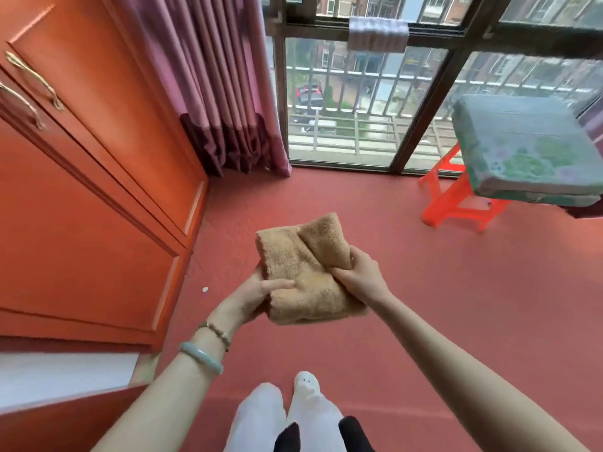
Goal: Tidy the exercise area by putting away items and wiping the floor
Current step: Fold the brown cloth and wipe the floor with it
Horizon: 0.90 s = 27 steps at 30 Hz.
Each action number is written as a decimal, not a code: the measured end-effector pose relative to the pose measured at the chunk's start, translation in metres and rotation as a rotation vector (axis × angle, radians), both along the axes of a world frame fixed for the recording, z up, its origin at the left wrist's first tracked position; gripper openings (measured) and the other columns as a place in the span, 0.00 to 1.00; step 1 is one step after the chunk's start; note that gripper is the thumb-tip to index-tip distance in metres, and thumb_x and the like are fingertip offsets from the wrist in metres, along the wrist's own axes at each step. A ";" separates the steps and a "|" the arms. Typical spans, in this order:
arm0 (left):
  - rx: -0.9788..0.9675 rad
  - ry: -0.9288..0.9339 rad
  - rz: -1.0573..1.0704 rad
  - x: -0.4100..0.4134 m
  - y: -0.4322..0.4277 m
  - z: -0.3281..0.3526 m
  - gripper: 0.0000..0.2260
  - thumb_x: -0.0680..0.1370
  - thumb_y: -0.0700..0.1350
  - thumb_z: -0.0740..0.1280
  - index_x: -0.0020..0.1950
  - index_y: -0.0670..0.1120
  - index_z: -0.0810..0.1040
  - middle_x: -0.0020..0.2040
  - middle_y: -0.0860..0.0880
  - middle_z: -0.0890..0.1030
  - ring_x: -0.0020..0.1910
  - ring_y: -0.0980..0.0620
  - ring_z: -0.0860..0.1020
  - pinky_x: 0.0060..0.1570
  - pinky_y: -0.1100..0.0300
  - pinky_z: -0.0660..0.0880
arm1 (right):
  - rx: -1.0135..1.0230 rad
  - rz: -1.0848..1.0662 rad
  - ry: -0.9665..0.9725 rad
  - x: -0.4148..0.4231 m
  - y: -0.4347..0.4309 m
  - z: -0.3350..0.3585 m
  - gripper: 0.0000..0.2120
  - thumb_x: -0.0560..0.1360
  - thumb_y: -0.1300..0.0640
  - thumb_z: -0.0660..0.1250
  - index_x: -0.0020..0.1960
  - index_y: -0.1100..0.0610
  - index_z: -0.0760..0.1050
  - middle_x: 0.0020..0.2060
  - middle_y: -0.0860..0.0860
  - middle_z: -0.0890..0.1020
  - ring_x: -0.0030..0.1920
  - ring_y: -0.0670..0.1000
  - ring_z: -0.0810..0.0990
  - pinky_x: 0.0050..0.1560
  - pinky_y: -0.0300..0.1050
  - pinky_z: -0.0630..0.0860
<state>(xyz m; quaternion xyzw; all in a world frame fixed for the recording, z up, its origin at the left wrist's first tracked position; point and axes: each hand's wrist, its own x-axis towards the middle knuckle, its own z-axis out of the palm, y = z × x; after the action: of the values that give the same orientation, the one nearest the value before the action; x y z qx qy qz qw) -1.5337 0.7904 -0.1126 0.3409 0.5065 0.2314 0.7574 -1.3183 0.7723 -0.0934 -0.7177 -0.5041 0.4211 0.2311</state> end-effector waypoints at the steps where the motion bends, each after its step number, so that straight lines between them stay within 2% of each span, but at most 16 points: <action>1: 0.059 0.071 0.026 0.006 0.003 -0.004 0.33 0.67 0.34 0.74 0.68 0.44 0.64 0.62 0.43 0.76 0.60 0.46 0.77 0.57 0.53 0.75 | 0.041 -0.008 -0.123 -0.006 0.003 -0.006 0.11 0.68 0.51 0.68 0.48 0.51 0.73 0.42 0.49 0.82 0.45 0.54 0.80 0.46 0.50 0.76; 3: 0.247 0.265 0.080 0.018 0.010 -0.011 0.28 0.71 0.31 0.70 0.67 0.44 0.64 0.61 0.48 0.74 0.61 0.50 0.73 0.57 0.61 0.70 | 0.114 -0.001 -0.289 -0.018 0.009 -0.021 0.10 0.70 0.53 0.66 0.48 0.54 0.70 0.41 0.53 0.82 0.43 0.59 0.78 0.40 0.49 0.73; 5: 0.409 0.423 0.129 0.026 0.017 -0.021 0.25 0.72 0.29 0.67 0.67 0.41 0.66 0.58 0.50 0.73 0.60 0.53 0.71 0.55 0.68 0.65 | 0.172 0.000 -0.259 -0.030 0.016 -0.036 0.09 0.70 0.56 0.66 0.48 0.56 0.70 0.41 0.55 0.81 0.43 0.60 0.77 0.39 0.48 0.71; 7: 0.487 0.477 0.146 0.028 0.025 -0.034 0.24 0.71 0.28 0.66 0.65 0.41 0.68 0.56 0.50 0.73 0.59 0.54 0.71 0.53 0.73 0.64 | 0.185 -0.022 -0.105 -0.040 0.022 -0.047 0.13 0.68 0.61 0.65 0.52 0.57 0.73 0.44 0.56 0.81 0.47 0.59 0.77 0.44 0.45 0.71; 9: 0.494 0.467 0.145 0.023 0.028 -0.045 0.22 0.71 0.29 0.67 0.60 0.46 0.68 0.54 0.51 0.74 0.56 0.54 0.73 0.49 0.77 0.66 | 0.167 -0.056 -0.008 -0.046 0.026 -0.056 0.22 0.66 0.62 0.64 0.61 0.59 0.72 0.53 0.57 0.77 0.56 0.57 0.74 0.54 0.39 0.67; 11: 0.442 0.401 0.124 0.019 0.025 -0.047 0.22 0.70 0.33 0.69 0.59 0.48 0.66 0.54 0.51 0.74 0.54 0.56 0.74 0.47 0.80 0.66 | 0.127 -0.059 0.045 -0.052 0.026 -0.058 0.30 0.65 0.54 0.64 0.67 0.57 0.68 0.62 0.55 0.69 0.64 0.53 0.67 0.62 0.39 0.63; 13: 0.373 0.331 0.071 0.017 0.021 -0.042 0.23 0.66 0.39 0.68 0.58 0.50 0.65 0.56 0.48 0.72 0.52 0.59 0.74 0.45 0.77 0.70 | 0.061 -0.023 0.103 -0.060 0.024 -0.056 0.38 0.62 0.39 0.62 0.70 0.51 0.64 0.66 0.51 0.62 0.69 0.49 0.60 0.68 0.48 0.62; 15: 0.356 0.234 -0.010 0.019 0.021 -0.029 0.24 0.63 0.38 0.65 0.57 0.50 0.67 0.50 0.45 0.73 0.42 0.57 0.76 0.38 0.59 0.77 | -0.018 0.014 0.134 -0.070 0.028 -0.053 0.46 0.57 0.30 0.61 0.71 0.47 0.61 0.68 0.50 0.59 0.70 0.48 0.56 0.71 0.50 0.57; 16: 0.354 0.172 -0.069 0.020 0.021 -0.023 0.26 0.62 0.36 0.64 0.60 0.49 0.68 0.48 0.43 0.76 0.39 0.51 0.77 0.35 0.52 0.76 | -0.054 0.029 0.119 -0.075 0.032 -0.052 0.47 0.56 0.28 0.61 0.71 0.45 0.61 0.69 0.50 0.60 0.71 0.48 0.56 0.72 0.48 0.57; 17: 0.356 0.105 -0.139 0.021 0.022 -0.018 0.31 0.62 0.34 0.64 0.64 0.48 0.68 0.49 0.41 0.78 0.41 0.47 0.78 0.35 0.50 0.76 | -0.070 0.026 0.126 -0.078 0.037 -0.054 0.45 0.56 0.28 0.63 0.69 0.44 0.63 0.68 0.50 0.62 0.71 0.49 0.57 0.71 0.48 0.58; 19: 0.296 -0.029 -0.178 0.017 0.024 -0.018 0.35 0.61 0.34 0.64 0.68 0.50 0.69 0.59 0.43 0.77 0.52 0.46 0.78 0.47 0.52 0.77 | -0.050 -0.052 0.266 -0.078 0.050 -0.056 0.29 0.61 0.34 0.68 0.58 0.45 0.73 0.59 0.52 0.75 0.67 0.54 0.66 0.66 0.53 0.68; 20: 0.217 -0.098 -0.118 0.013 0.026 -0.018 0.33 0.61 0.32 0.63 0.66 0.51 0.71 0.59 0.43 0.77 0.55 0.47 0.78 0.51 0.54 0.77 | -0.045 -0.149 0.391 -0.074 0.056 -0.057 0.19 0.66 0.40 0.70 0.52 0.49 0.76 0.52 0.53 0.80 0.61 0.57 0.74 0.60 0.54 0.74; 22: 0.119 -0.149 0.025 0.003 0.032 -0.020 0.26 0.64 0.30 0.62 0.60 0.47 0.76 0.55 0.43 0.80 0.52 0.48 0.79 0.49 0.56 0.79 | -0.128 -0.399 0.616 -0.063 0.065 -0.061 0.06 0.72 0.54 0.70 0.46 0.55 0.78 0.44 0.56 0.83 0.46 0.56 0.82 0.48 0.49 0.79; 24: 0.268 0.107 0.140 -0.009 0.043 -0.025 0.18 0.68 0.31 0.66 0.55 0.44 0.80 0.49 0.46 0.83 0.46 0.52 0.79 0.44 0.57 0.77 | -0.256 -0.537 0.721 -0.052 0.068 -0.072 0.08 0.73 0.57 0.68 0.49 0.60 0.78 0.42 0.56 0.83 0.41 0.53 0.82 0.43 0.46 0.79; 26: 0.358 0.330 0.130 -0.020 0.054 -0.036 0.15 0.71 0.36 0.72 0.57 0.43 0.78 0.50 0.49 0.81 0.48 0.54 0.78 0.50 0.57 0.76 | -0.328 -0.587 0.816 -0.047 0.068 -0.086 0.11 0.72 0.55 0.69 0.50 0.61 0.78 0.42 0.56 0.84 0.42 0.54 0.83 0.43 0.46 0.78; 27: 0.314 0.390 0.058 -0.024 0.059 -0.040 0.21 0.69 0.45 0.75 0.60 0.43 0.75 0.53 0.48 0.80 0.52 0.53 0.77 0.56 0.56 0.74 | -0.343 -0.600 0.862 -0.047 0.068 -0.091 0.12 0.72 0.54 0.69 0.51 0.61 0.78 0.43 0.57 0.84 0.43 0.55 0.83 0.45 0.47 0.78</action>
<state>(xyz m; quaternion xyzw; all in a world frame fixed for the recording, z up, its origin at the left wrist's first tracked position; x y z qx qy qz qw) -1.5577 0.8494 -0.1527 0.4781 0.6103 0.2587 0.5762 -1.3656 0.8403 -0.1849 -0.6200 -0.0614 0.6685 0.4061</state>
